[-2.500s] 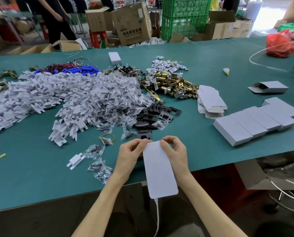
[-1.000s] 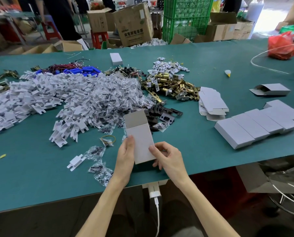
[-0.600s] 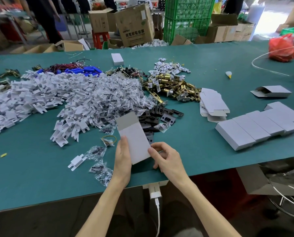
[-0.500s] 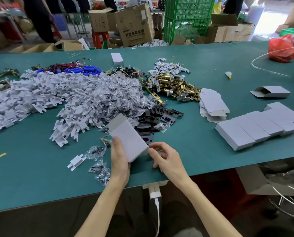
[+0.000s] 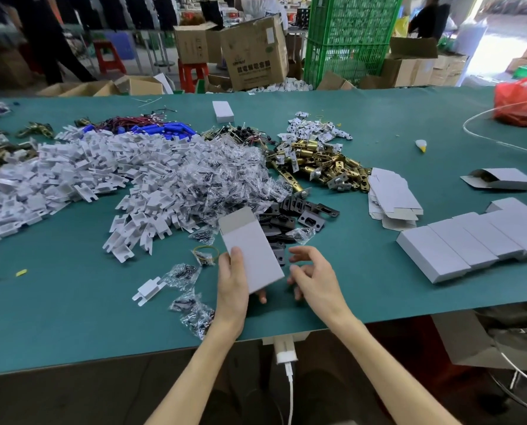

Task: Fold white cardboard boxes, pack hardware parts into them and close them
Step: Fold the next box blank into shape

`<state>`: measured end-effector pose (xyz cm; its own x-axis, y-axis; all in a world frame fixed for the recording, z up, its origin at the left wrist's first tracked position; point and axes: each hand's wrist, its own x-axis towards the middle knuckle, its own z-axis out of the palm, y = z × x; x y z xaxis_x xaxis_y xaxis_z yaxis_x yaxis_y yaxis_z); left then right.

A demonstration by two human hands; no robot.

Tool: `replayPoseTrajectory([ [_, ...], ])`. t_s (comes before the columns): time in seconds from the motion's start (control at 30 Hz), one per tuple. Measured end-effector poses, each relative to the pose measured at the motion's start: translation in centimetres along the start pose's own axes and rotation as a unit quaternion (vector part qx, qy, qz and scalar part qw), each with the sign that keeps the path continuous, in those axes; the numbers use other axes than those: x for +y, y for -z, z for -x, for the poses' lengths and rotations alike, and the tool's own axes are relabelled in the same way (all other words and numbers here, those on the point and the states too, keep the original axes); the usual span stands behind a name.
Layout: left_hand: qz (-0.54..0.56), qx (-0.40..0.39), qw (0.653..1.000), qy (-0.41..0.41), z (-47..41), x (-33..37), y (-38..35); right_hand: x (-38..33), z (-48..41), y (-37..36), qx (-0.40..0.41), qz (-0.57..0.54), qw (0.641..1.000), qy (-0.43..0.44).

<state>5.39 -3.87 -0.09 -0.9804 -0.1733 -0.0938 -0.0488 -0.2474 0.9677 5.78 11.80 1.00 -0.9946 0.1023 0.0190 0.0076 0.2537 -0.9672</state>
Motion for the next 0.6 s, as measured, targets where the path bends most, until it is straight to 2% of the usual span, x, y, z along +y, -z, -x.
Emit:
replayPoseTrajectory([
  [0.1,0.009,-0.001,1.0,-0.003,-0.2,-0.1,0.1,-0.9,-2.7,1.3,0.032,0.072,0.997,0.017],
  [0.27,-0.029,-0.012,0.999,-0.021,-0.4,-0.1,-0.3,-3.5,-6.4,1.9,0.038,0.182,0.981,0.063],
  [0.33,-0.05,-0.018,0.998,-0.025,-0.3,0.0,-0.4,-5.6,-7.2,0.5,0.052,0.209,0.969,0.12],
  [0.4,-0.061,-0.031,0.997,-0.025,-0.3,0.1,-0.3,-7.7,-7.7,-1.8,0.06,0.261,0.937,0.225],
  [0.5,-0.087,-0.053,0.994,-0.032,-0.1,0.1,-0.2,-10.6,-8.5,-6.4,-0.015,0.329,0.885,0.328],
  [0.6,-0.104,-0.049,0.992,-0.046,-0.3,0.0,-0.2,-12.1,-9.2,-11.9,-0.143,0.409,0.845,0.313],
])
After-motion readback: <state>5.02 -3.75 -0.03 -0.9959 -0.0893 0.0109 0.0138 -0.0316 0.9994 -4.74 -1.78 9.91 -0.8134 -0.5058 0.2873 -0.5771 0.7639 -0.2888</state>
